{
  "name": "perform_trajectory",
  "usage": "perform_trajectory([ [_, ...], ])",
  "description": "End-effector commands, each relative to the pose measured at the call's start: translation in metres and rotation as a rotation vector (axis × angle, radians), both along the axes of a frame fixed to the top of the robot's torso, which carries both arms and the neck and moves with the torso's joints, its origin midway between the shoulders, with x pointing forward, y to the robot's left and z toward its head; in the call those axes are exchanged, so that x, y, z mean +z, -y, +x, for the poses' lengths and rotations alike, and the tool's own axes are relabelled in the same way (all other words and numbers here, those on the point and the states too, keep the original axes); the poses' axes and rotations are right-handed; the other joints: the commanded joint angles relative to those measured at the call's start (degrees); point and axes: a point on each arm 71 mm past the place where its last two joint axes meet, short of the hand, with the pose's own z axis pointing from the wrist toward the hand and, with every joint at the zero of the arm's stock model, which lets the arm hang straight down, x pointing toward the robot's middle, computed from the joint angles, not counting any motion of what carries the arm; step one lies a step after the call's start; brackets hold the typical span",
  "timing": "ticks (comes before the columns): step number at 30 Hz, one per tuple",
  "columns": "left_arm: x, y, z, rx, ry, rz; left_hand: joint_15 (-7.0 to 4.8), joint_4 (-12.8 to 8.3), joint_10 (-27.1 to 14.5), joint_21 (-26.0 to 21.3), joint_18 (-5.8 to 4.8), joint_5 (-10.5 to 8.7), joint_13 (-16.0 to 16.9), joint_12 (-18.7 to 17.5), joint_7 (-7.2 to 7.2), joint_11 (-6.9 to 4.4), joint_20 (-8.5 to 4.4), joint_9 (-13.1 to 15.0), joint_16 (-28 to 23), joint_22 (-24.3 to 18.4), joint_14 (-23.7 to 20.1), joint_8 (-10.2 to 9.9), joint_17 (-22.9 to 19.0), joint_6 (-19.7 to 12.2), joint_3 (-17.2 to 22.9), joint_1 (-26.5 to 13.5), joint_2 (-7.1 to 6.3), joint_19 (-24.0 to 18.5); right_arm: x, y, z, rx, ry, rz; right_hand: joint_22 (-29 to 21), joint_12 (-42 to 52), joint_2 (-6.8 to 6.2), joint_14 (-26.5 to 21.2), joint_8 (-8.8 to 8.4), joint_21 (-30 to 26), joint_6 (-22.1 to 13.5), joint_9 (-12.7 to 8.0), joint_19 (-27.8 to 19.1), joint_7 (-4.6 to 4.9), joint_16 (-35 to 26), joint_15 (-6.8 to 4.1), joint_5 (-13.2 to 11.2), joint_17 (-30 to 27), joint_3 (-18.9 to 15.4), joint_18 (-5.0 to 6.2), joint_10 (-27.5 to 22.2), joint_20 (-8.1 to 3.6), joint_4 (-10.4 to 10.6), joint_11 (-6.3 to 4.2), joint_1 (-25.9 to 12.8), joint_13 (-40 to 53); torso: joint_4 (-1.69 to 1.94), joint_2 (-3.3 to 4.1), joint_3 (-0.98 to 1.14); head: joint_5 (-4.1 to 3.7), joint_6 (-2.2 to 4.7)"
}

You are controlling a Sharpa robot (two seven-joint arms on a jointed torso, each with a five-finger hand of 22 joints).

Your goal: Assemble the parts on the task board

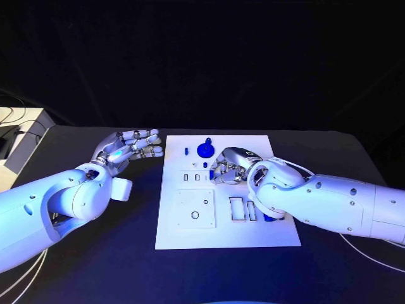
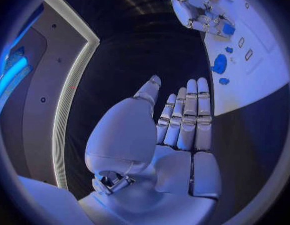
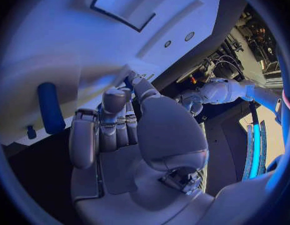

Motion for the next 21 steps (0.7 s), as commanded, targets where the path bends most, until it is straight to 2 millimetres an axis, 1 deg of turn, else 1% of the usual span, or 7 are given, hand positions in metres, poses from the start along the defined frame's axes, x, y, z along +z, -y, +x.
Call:
perform_trajectory([
  [1,0.0012,0.0021,-0.0006,-0.019,0.007,-0.005,-0.08,-0.22,-0.08,0.33,-1.13,-0.33,0.05,-0.11,0.16,0.0,-0.13,0.09,-0.07,0.0,-0.13,0.04,0.05,-0.42,0.0,0.0,-0.02,-0.44,-0.0023,-0.0009,-0.0008,0.002,-0.007,-0.011,13.08,-0.16,-0.15,0.02,0.14,-0.25,0.41,-0.05,5.41,0.9,-0.33,0.03,-0.5,-0.09,-0.03,-0.92,-0.34,-0.04,0.7,0.04,-0.34,-0.02,0.04,-0.03,-0.04,-0.06,-0.03],
  [3,0.0011,0.002,-0.0005,-0.019,0.007,-0.005,-0.08,-0.22,-0.08,0.33,-1.13,-0.33,0.05,-0.11,0.16,0.0,-0.13,0.09,-0.07,0.0,-0.13,0.04,0.05,-0.42,0.0,0.0,-0.02,-0.44,-0.0024,-0.0011,-0.0008,0.002,-0.008,-0.01,13.09,-0.22,-0.37,0.02,0.16,-0.23,0.31,-0.09,5.41,0.97,-0.32,0.04,-0.88,-0.09,-0.25,-0.92,-0.32,-0.01,1.17,0.06,-0.3,-0.11,0.04,-0.01,-0.04,-0.05,0.0],
  [9,0.0011,0.002,-0.0004,-0.018,0.007,-0.005,-0.08,-0.22,-0.08,0.33,-1.13,-0.33,0.05,-0.11,0.16,0.0,-0.13,0.09,-0.07,0.0,-0.13,0.04,0.05,-0.42,0.0,0.0,-0.02,-0.44,-0.0024,-0.0019,-0.0011,0.006,-0.01,-0.003,13.07,-0.33,-0.75,-0.01,0.04,-0.3,-0.06,-0.18,5.4,1.14,-0.32,0.11,-0.89,-0.08,-0.54,-0.9,-0.49,0.02,1.51,0.19,-0.59,-0.18,-0.01,-0.03,-0.02,-0.08,0.01],
  [11,0.001,0.002,-0.0004,-0.017,0.007,-0.005,-0.06,-0.21,-0.25,0.31,-1.12,-0.35,0.05,-0.11,0.16,0.04,-0.12,0.06,-0.08,-0.01,-0.17,0.0,0.04,-0.85,-0.03,0.01,-0.02,-0.46,-0.0023,-0.0022,-0.0012,0.008,-0.01,0.0,13.08,-0.45,-1.21,0.01,-0.04,-0.28,-0.51,-0.28,5.41,1.3,-0.29,0.18,-1.67,-0.06,-0.89,-0.89,-0.61,0.08,1.87,0.31,-0.99,-0.28,-0.02,-0.01,-0.02,-0.05,0.02],
  [17,0.0009,0.0019,-0.0003,-0.017,0.006,-0.004,-0.04,-0.23,-0.36,0.3,-1.12,-0.34,0.06,-0.1,0.18,0.06,-0.09,0.06,-0.09,-0.01,-0.21,0.01,0.03,-1.06,-0.05,0.01,-0.04,-0.47,-0.0025,-0.0014,-0.0008,0.01,-0.011,0.004,13.07,-1.01,-2.1,0.0,-0.08,-0.35,-2.08,-0.59,5.38,1.92,-0.07,0.44,-1.6,0.11,-0.92,-0.81,-1.17,0.4,2.61,0.69,-0.71,-0.93,0.02,-0.02,0.0,0.0,0.07],
  [18,0.0009,0.0019,-0.0003,-0.016,0.006,-0.004,-0.04,-0.23,-0.36,0.3,-1.12,-0.34,0.06,-0.1,0.18,0.06,-0.09,0.06,-0.09,-0.01,-0.21,0.01,0.03,-1.06,-0.05,0.01,-0.04,-0.47,-0.0025,-0.0011,-0.0006,0.008,-0.011,0.004,13.05,-1.08,-2.39,-0.01,-0.11,-0.43,-2.73,-0.68,5.37,2.19,0.07,0.55,-1.67,0.2,-0.95,-0.77,-1.38,0.52,2.77,0.84,-0.69,-1.1,0.01,-0.02,0.0,0.02,0.1],
  [21,0.0008,0.0018,-0.0002,-0.016,0.006,-0.004,-0.04,-0.23,-0.36,0.3,-1.12,-0.34,0.06,-0.1,0.18,0.06,-0.09,0.06,-0.09,-0.01,-0.21,0.01,0.03,-1.06,-0.05,0.01,-0.04,-0.47,-0.0025,-0.0002,-0.0001,0.005,-0.009,0.005,13.01,-1.05,-2.81,-0.12,-0.07,-0.6,-3.84,-0.76,5.33,2.59,0.21,0.76,-1.77,0.31,-0.92,-0.67,-1.69,0.81,3.09,1.1,-0.55,-1.52,-0.01,-0.03,0.0,-0.01,0.12],
])
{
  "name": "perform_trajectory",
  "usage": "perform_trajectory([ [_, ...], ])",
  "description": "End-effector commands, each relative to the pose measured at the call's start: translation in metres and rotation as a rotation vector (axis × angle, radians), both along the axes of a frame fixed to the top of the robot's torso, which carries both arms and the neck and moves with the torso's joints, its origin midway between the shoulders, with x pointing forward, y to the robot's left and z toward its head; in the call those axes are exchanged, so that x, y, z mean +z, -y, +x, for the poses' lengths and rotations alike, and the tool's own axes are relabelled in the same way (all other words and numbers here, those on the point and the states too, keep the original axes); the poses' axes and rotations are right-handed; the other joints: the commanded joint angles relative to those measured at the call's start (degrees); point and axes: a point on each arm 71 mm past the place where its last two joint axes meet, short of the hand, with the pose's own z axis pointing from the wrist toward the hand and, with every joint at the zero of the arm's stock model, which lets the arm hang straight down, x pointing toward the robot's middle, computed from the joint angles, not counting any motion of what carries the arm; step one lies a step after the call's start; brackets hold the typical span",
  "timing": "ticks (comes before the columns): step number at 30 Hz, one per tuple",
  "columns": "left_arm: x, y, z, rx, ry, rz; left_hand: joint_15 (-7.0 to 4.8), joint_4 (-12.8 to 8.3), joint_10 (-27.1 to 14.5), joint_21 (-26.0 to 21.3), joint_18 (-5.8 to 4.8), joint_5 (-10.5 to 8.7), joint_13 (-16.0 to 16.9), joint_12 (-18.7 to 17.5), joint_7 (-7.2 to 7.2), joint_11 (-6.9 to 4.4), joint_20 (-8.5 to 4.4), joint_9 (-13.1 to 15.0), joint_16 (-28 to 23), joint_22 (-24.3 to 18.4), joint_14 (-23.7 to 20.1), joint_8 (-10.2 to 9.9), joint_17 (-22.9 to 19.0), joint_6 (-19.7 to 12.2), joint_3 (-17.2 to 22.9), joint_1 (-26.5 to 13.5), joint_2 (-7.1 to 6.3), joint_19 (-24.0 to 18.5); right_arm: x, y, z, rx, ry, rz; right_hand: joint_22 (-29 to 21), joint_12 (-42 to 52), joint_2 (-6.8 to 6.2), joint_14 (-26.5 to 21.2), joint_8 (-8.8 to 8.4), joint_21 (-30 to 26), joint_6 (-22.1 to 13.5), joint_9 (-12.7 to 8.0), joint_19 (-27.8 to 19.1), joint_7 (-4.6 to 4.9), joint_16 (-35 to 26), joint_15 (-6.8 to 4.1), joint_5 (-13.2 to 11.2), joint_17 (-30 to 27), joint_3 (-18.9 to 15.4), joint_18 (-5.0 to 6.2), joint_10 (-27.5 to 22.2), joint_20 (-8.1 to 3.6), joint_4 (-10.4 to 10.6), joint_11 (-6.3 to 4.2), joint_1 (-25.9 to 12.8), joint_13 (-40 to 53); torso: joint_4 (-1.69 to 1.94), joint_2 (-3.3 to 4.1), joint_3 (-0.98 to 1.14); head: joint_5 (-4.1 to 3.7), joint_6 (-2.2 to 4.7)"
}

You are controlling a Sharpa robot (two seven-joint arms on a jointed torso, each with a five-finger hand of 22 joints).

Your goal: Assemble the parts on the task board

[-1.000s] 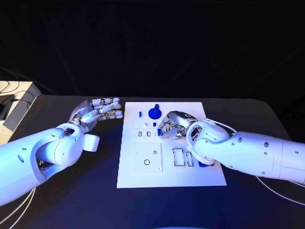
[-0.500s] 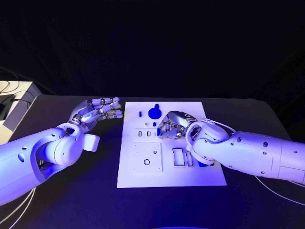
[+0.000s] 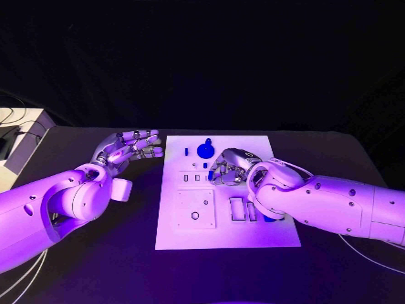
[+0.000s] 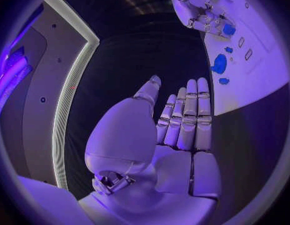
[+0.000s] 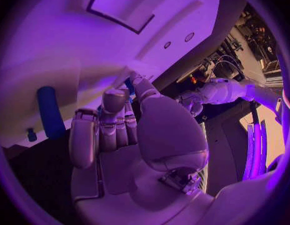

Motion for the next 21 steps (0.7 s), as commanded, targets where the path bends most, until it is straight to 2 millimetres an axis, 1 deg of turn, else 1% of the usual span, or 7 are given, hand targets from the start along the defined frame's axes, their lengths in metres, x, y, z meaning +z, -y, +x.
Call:
perform_trajectory([
  [1,0.001,0.0021,-0.0004,-0.017,0.007,-0.005,-0.04,-0.23,-0.36,0.3,-1.12,-0.34,0.06,-0.1,-0.02,0.06,-0.09,0.06,-0.09,-0.01,-0.21,0.01,0.04,-0.43,-0.05,0.01,-0.04,-0.48,-0.0003,0.0002,0.0,0.007,-0.001,0.003,12.97,-0.15,-0.5,0.1,-0.16,-0.33,-0.77,-0.05,5.32,0.25,0.21,0.54,-0.31,0.07,-0.07,-0.67,-0.18,0.4,0.46,0.14,0.04,-0.21,-0.01,0.0,0.02,0.01,0.04],
  [2,0.001,0.002,-0.0003,-0.017,0.007,-0.005,-0.04,-0.23,-0.36,0.3,-1.12,-0.34,0.06,-0.1,-0.02,0.06,-0.09,0.06,-0.09,-0.01,-0.21,0.01,0.04,-0.43,-0.05,0.01,-0.04,-0.48,-0.0002,0.0005,0.0002,0.005,0.002,0.005,12.94,-0.13,-0.82,-0.01,-0.22,-0.44,-1.68,-0.14,5.31,0.62,0.19,0.7,-0.32,0.08,-0.11,-0.63,-0.47,0.54,0.51,0.41,0.15,-0.39,0.01,0.02,0.03,0.01,0.03],
  [8,0.0008,0.0019,-0.0001,-0.017,0.006,-0.005,-0.02,-0.26,-0.47,0.28,-1.1,-0.36,0.06,-0.11,0.02,0.1,-0.08,0.05,-0.09,-0.02,-0.24,0.0,0.03,-0.64,-0.08,0.03,-0.04,-0.5,0.0005,0.0018,0.0007,0.0,0.012,0.012,12.88,0.64,-1.99,-0.5,-0.12,-0.72,-4.92,-0.42,5.25,1.54,0.35,1.3,-0.32,0.15,0.19,-0.48,-1.59,1.2,1.16,1.11,0.67,-1.11,-0.01,0.01,0.05,-0.01,0.04],
  [12,0.0007,0.0019,0.0,-0.016,0.006,-0.005,-0.02,-0.26,-0.47,0.28,-1.1,-0.36,0.06,-0.11,0.02,0.1,-0.08,0.05,-0.09,-0.02,-0.24,0.0,0.03,-0.64,-0.08,0.03,-0.04,-0.5,0.0017,0.003,0.0006,-0.003,0.024,0.022,12.87,1.6,-3.06,-0.69,-0.09,-0.74,-6.12,-0.5,5.23,1.84,0.6,1.51,-0.37,0.09,1.09,-0.41,-2.15,1.48,2.32,1.36,1.13,-2.08,0.0,0.03,0.03,-0.02,0.08],
  [16,0.0005,0.0019,0.0003,-0.017,0.006,-0.004,-0.02,-0.33,-0.5,0.27,-1.09,-0.34,0.06,-0.1,0.0,0.1,-0.06,0.05,-0.09,-0.02,-0.26,0.0,0.03,-0.76,-0.09,0.1,-0.05,-0.5,0.0035,0.0046,0.0001,-0.004,0.041,0.036,12.85,2.04,-3.54,-0.75,-0.1,-0.81,-6.26,-0.5,5.23,1.88,0.68,1.52,-0.22,0.01,1.37,-0.37,-2.33,1.56,2.76,1.4,1.33,-2.62,0.01,0.01,0.05,-0.01,0.16],
  [19,0.0003,0.0018,0.0005,-0.019,0.008,0.001,0.02,-0.29,-0.52,0.22,-1.12,-0.37,0.06,-0.09,-0.06,0.11,0.0,0.06,-0.08,-0.03,-0.27,0.01,0.04,-0.76,-0.48,-0.24,-0.52,-0.55,0.0049,0.0063,-0.0007,-0.005,0.052,0.048,12.85,2.04,-3.54,-0.75,-0.1,-0.81,-6.26,-0.5,5.23,1.88,0.69,1.52,-0.22,0.01,1.37,-0.37,-2.33,1.56,2.76,1.4,1.33,-2.62,0.01,-0.01,0.04,0.01,0.22],
  [21,0.0001,0.0019,0.0006,-0.021,0.009,0.007,0.03,-0.22,-0.43,0.2,-1.13,-0.34,0.07,-0.09,-0.04,0.1,0.03,0.06,-0.06,-0.04,-0.21,0.02,0.07,-0.68,-0.93,-0.54,-0.95,-0.52,0.006,0.0082,-0.0015,-0.006,0.059,0.057,12.86,2.22,-3.95,-0.81,-0.09,-0.8,-6.29,-0.49,5.22,1.88,0.72,1.56,-0.18,-0.03,1.52,-0.37,-2.41,1.6,3.11,1.42,1.34,-2.92,0.02,-0.04,0.03,0.03,0.27],
])
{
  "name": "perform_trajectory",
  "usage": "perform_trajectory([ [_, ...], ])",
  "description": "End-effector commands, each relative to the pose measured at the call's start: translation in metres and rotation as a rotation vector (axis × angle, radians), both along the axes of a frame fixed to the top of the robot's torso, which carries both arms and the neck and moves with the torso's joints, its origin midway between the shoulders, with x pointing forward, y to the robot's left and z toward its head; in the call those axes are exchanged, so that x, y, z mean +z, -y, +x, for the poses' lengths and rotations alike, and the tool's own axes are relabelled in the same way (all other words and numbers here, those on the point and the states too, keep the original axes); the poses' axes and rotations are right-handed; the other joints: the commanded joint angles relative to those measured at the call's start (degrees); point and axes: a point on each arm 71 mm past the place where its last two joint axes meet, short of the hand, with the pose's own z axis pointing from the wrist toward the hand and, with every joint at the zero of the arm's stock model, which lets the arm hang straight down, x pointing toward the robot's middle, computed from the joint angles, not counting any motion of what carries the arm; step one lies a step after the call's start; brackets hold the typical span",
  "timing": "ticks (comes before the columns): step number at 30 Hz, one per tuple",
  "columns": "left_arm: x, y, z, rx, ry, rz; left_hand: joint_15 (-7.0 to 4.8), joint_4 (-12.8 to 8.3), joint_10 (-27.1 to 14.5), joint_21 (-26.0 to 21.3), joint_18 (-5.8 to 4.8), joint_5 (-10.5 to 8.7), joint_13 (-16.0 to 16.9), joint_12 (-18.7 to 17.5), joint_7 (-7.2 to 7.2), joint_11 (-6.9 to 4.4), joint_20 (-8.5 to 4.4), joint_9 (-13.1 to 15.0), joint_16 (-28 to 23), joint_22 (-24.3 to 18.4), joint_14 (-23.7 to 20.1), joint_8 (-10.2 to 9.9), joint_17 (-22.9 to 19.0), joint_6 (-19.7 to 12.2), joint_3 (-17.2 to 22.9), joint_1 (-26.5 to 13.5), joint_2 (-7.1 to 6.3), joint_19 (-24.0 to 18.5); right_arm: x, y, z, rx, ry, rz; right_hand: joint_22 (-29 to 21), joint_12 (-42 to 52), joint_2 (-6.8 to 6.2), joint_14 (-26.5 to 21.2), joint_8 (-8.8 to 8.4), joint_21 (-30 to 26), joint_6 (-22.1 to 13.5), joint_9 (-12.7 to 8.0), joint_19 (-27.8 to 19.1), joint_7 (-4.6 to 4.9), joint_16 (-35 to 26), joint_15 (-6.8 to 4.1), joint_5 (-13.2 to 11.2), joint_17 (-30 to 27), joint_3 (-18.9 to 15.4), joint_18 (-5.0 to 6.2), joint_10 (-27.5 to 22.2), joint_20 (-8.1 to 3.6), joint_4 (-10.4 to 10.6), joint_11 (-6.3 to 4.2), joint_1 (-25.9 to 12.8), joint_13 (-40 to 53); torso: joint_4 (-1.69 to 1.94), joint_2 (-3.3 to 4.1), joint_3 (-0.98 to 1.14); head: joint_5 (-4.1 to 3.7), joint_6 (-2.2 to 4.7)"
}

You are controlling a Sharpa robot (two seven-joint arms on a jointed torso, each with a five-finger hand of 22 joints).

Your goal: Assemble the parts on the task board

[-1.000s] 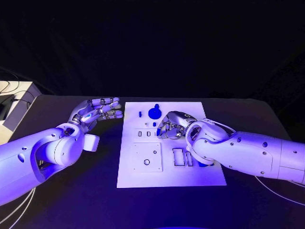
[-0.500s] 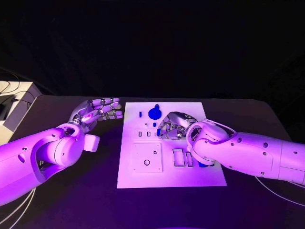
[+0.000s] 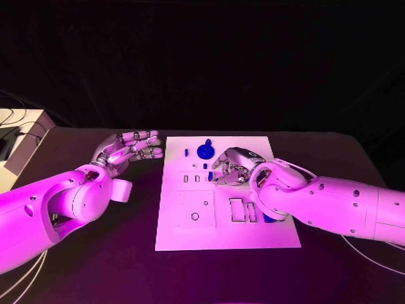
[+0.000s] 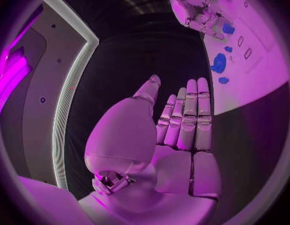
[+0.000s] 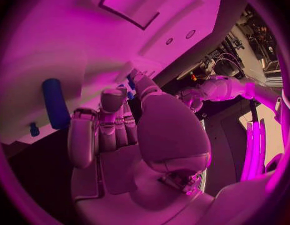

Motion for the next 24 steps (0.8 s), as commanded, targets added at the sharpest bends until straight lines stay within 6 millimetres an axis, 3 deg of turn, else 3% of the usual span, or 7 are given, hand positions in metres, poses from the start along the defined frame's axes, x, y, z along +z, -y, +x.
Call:
perform_trajectory([
  [1,0.001,0.003,0.0,-0.024,0.01,0.007,0.03,0.19,-0.17,0.18,-1.13,-0.33,0.08,-0.08,-0.01,-0.1,0.06,0.07,-0.06,-0.05,-0.19,0.03,0.1,-0.25,-0.86,-0.45,-0.93,-0.51,0.004,0.002,-0.002,0.007,0.038,0.037,12.87,0.36,-0.81,-0.01,-0.09,-0.19,-1.34,-0.07,5.22,1.0,0.22,0.34,-0.18,-0.09,0.06,-0.38,-0.28,0.57,0.55,0.09,0.02,-0.21,0.02,-0.06,-0.03,0.06,0.07],
  [6,0.0,0.002,0.0,-0.026,0.01,0.03,-0.16,0.55,1.23,0.25,-1.11,-0.33,0.13,-0.06,0.15,-0.37,-0.04,0.08,0.09,-0.01,0.35,0.03,0.39,-0.24,-1.8,-0.99,-1.46,-0.09,0.01,0.011,-0.004,0.012,0.053,0.099,12.86,0.78,-2.65,-0.18,-0.05,-0.26,-1.26,-0.04,5.21,0.93,0.29,0.4,-0.38,-0.1,-0.05,-0.36,-0.49,0.64,2.58,0.15,-0.48,-0.78,-0.1,-0.1,0.01,0.41,0.0],
  [7,0.0,0.003,0.0,-0.025,0.011,0.034,-0.14,0.59,1.22,0.24,-1.14,-0.34,0.13,-0.05,0.36,-0.3,-0.04,0.05,0.09,-0.01,0.38,0.0,0.43,-0.63,-1.96,-1.11,-1.63,-0.08,0.013,0.013,-0.004,0.018,0.058,0.124,12.89,0.85,-3.23,-0.08,0.14,-0.17,-0.75,0.02,5.22,0.7,0.33,0.33,2.69,-0.09,-1.82,-0.39,-0.32,0.59,3.37,0.08,-1.91,-0.83,-0.12,-0.08,0.01,0.48,0.14],
  [11,-0.001,0.003,0.001,-0.025,0.012,0.052,-0.44,0.76,2.2,0.53,-1.17,-0.34,0.15,0.03,0.53,-0.5,-0.36,0.04,0.44,0.11,1.24,0.0,0.95,-1.15,-2.5,-1.31,-1.85,0.62,0.028,0.02,-0.003,0.063,0.08,0.223,13.01,0.77,-0.93,0.27,0.01,0.3,0.0,-0.04,5.29,0.52,0.24,0.17,2.96,-0.15,-5.25,-0.53,0.02,0.39,2.88,-0.12,-0.94,-1.19,-0.07,-0.08,0.12,0.32,0.5],
  [15,-0.002,0.002,0.002,-0.028,0.015,0.095,-1.18,1.09,4.25,1.13,-1.21,-0.35,0.2,0.31,-0.96,-1.5,-0.94,0.49,1.26,0.34,2.61,0.72,1.61,7.39,-2.92,-1.94,-1.67,1.68,0.046,0.028,-0.002,0.127,0.113,0.302,12.97,0.52,1.51,-0.05,0.0,0.22,0.16,-0.05,5.25,0.58,0.16,0.22,2.22,0.01,-6.04,-0.61,-0.31,0.29,0.55,-0.1,-0.33,-1.39,-0.2,-0.3,0.24,0.32,0.71],
  [19,-0.004,0.002,0.003,-0.03,0.011,0.136,-3.23,1.19,9.57,4.0,-1.85,-0.31,0.22,0.39,-2.17,-3.38,-3.5,0.56,5.68,1.7,6.51,0.59,4.04,10.35,-3.16,-2.32,-1.42,5.15,0.06,0.04,0.001,0.151,0.139,0.381,12.35,-0.17,2.7,-1.22,0.12,-2.05,0.73,-0.03,4.83,0.57,-0.74,0.35,3.11,-0.29,-6.41,-0.24,-0.89,0.33,-1.62,-0.09,0.7,-1.94,-0.4,-0.55,0.37,0.23,0.83],
  [24,-0.002,0.004,0.007,-0.055,0.002,0.205,-6.22,1.27,16.28,11.71,-2.57,-0.36,0.65,1.75,-2.49,-6.21,-7.64,0.55,17.7,6.05,11.08,0.75,12.73,12.98,-3.49,-2.49,-1.8,10.69,0.068,0.059,0.009,0.102,0.086,0.547,5.73,-4.7,4.32,-5.12,1.12,-22.18,0.93,-0.03,1.36,0.72,-6.91,0.96,3.35,-3.58,-6.17,3.2,-3.44,0.9,-3.88,0.28,2.13,-6.92,-0.76,-0.95,0.75,0.49,0.84],
])
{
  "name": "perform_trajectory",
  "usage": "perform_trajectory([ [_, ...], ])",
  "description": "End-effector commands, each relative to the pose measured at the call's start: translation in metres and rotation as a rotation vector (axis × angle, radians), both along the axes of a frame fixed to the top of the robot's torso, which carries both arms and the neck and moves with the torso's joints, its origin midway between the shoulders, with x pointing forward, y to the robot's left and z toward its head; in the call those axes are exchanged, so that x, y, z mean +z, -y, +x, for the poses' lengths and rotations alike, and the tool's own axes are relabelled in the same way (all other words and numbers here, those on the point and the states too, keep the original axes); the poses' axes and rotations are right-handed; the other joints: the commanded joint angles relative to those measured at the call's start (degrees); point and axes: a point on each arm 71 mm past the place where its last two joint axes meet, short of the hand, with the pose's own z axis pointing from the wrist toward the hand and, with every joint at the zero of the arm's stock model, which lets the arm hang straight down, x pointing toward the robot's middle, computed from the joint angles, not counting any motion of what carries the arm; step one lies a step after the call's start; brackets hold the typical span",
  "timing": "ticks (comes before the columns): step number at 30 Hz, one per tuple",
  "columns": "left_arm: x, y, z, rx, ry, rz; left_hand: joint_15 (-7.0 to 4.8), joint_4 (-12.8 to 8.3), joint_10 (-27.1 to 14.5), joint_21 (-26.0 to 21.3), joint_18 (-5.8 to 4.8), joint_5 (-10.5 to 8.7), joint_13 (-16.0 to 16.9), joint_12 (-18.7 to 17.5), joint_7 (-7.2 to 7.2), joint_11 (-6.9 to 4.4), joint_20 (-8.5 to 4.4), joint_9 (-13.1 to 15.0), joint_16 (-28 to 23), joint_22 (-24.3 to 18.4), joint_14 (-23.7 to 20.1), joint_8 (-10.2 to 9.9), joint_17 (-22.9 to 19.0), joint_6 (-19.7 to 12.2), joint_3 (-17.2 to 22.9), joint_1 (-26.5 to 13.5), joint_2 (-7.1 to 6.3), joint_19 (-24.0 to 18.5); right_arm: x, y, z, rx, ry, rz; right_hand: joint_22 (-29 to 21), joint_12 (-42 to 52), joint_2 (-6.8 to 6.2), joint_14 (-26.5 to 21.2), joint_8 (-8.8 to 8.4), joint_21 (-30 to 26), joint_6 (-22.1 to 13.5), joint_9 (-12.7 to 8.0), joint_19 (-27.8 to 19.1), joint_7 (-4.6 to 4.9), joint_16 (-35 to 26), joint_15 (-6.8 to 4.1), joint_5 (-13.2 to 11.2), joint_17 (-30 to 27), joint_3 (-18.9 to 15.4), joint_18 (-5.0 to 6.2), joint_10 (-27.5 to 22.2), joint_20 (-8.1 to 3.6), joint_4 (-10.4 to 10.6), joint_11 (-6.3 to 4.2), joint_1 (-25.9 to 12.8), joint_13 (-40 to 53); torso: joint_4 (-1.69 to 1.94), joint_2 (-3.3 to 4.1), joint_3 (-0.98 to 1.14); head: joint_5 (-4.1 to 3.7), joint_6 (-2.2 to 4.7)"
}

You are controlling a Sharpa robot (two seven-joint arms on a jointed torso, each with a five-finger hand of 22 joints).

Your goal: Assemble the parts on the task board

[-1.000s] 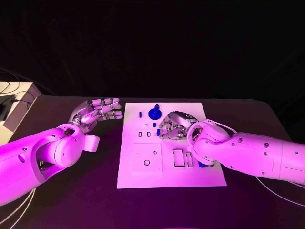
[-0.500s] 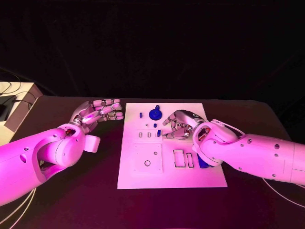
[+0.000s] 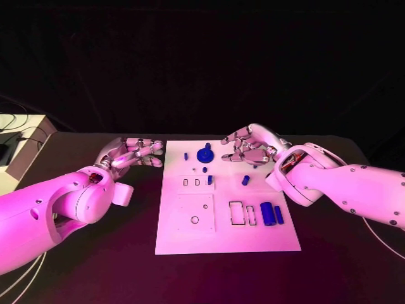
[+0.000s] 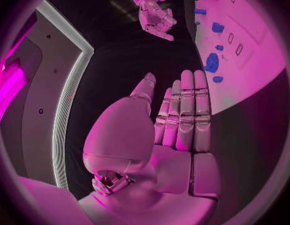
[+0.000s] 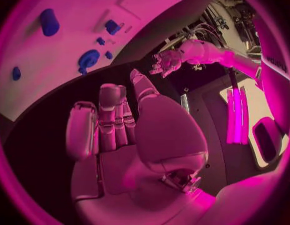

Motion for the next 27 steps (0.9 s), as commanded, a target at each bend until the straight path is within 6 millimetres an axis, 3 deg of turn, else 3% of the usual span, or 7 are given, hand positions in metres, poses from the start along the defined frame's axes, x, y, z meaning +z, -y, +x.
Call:
perform_trajectory([
  [1,0.001,0.004,0.003,-0.041,-0.006,0.105,-1.66,0.03,2.88,5.18,-1.14,-0.5,0.49,1.08,-0.49,-0.66,-2.17,0.06,9.1,3.16,1.21,0.41,7.07,1.42,-0.61,-0.79,-0.45,2.05,0.005,0.01,0.004,0.017,-0.061,0.231,3.63,-2.76,0.63,-1.65,0.34,-12.2,-0.54,-0.02,0.38,0.31,-3.86,0.34,0.33,-2.06,0.04,1.95,-1.09,0.74,-1.05,0.22,0.52,-3.3,-0.35,-0.44,0.39,0.2,0.16],
  [5,0.007,0.011,0.01,-0.089,-0.02,0.22,-2.84,-0.26,3.89,16.25,-1.62,-0.36,3.07,4.48,-1.07,-2.22,-4.68,0.16,25.88,10.67,-2.91,0.47,21.13,2.4,-0.8,-0.66,-0.07,0.74,0.002,0.026,0.012,-0.039,-0.178,0.386,-14.17,-10.97,1.82,-4.82,0.92,-47.66,-3.38,-0.08,-4.85,0.82,-14.99,1.77,0.54,-7.59,0.47,6.07,-2.85,2.46,-2.37,1.37,0.72,-13.87,-0.53,-0.76,0.76,0.41,0.15],
  [9,0.01,0.021,0.017,-0.144,-0.052,0.335,-2.96,0.77,1.63,24.0,-0.94,-0.39,6.85,8.89,-0.79,-2.17,-5.08,0.25,32.86,16.32,-4.23,0.76,27.0,1.73,-1.36,-1.91,0.21,-2.18,-0.005,0.041,0.019,-0.098,-0.318,0.542,-23.69,-19.46,2.92,-7.56,1.15,-57.11,-4.12,-0.12,-7.22,1.25,-25.13,3.43,0.51,-12.24,1.76,5.65,-1.43,4.21,-3.25,2.45,0.77,-24.69,-0.72,-1.13,1.03,0.61,0.29],
  [10,0.011,0.024,0.019,-0.161,-0.061,0.37,-3.07,1.16,0.75,25.92,-0.56,-0.42,8.06,10.41,-0.76,-2.19,-5.03,0.27,34.15,17.74,-4.05,0.96,27.98,1.51,-1.38,-2.11,0.42,-2.89,-0.006,0.044,0.021,-0.108,-0.347,0.575,-34.88,-29.37,1.8,-2.44,1.14,-63.31,-3.55,-0.27,-0.84,1.41,-32.61,3.63,0.19,-17.37,2.35,7.0,7.07,5.42,-4.5,2.0,-0.6,-40.21,-0.79,-1.23,1.12,0.67,0.32],
  [16,0.012,0.043,0.027,-0.221,-0.099,0.531,-3.19,2.42,-2.64,33.52,1.45,-0.37,13.78,18.6,-0.84,-2.6,-4.59,0.24,38.77,23.33,-3.67,1.95,31.46,0.53,-1.3,-1.69,0.42,-4.94,-0.013,0.058,0.027,-0.138,-0.448,0.686,-42.61,-32.92,3.29,-4.59,0.26,-63.56,-3.9,-0.22,-6.79,1.67,-41.84,5.3,-0.08,-22.94,4.13,5.6,4.98,6.19,-5.48,3.86,-0.12,-45.72,-1.46,-1.51,1.58,0.73,0.51],
  [20,0.013,0.056,0.032,-0.239,-0.128,0.606,-3.34,2.82,-3.4,35.57,2.08,-0.4,15.58,21.61,-0.87,-2.79,-4.46,0.23,40.05,24.95,-3.32,2.35,32.48,0.42,-1.19,-1.73,0.65,-5.46,-0.015,0.064,0.029,-0.132,-0.473,0.707,-47.98,-36.98,3.34,-10.14,-0.7,-63.4,-4.82,-0.22,-18.69,1.44,-46.3,7.35,-0.18,-28.61,5.27,3.71,2.17,9.28,-5.88,5.23,-0.81,-45.95,-1.78,-1.61,1.73,0.66,0.51],
  [27,0.011,0.08,0.039,-0.282,-0.185,0.732,-4.41,5.2,-3.37,39.11,2.28,-0.39,23.18,32.07,-2.33,-4.03,-5.01,1.45,44.35,28.92,-0.13,5.94,36.88,1.4,-2.09,-5.02,1.25,-3.52,-0.013,0.07,0.028,-0.105,-0.404,0.615,-56.51,-41.65,3.2,-9.08,-1.04,-62.93,-1.26,-0.15,-24.69,1.48,-46.26,8.15,0.06,-38.03,9.89,2.79,5.9,10.96,-7.05,5.05,-2.2,-46.04,-2.13,-1.8,1.94,0.82,0.31],
])
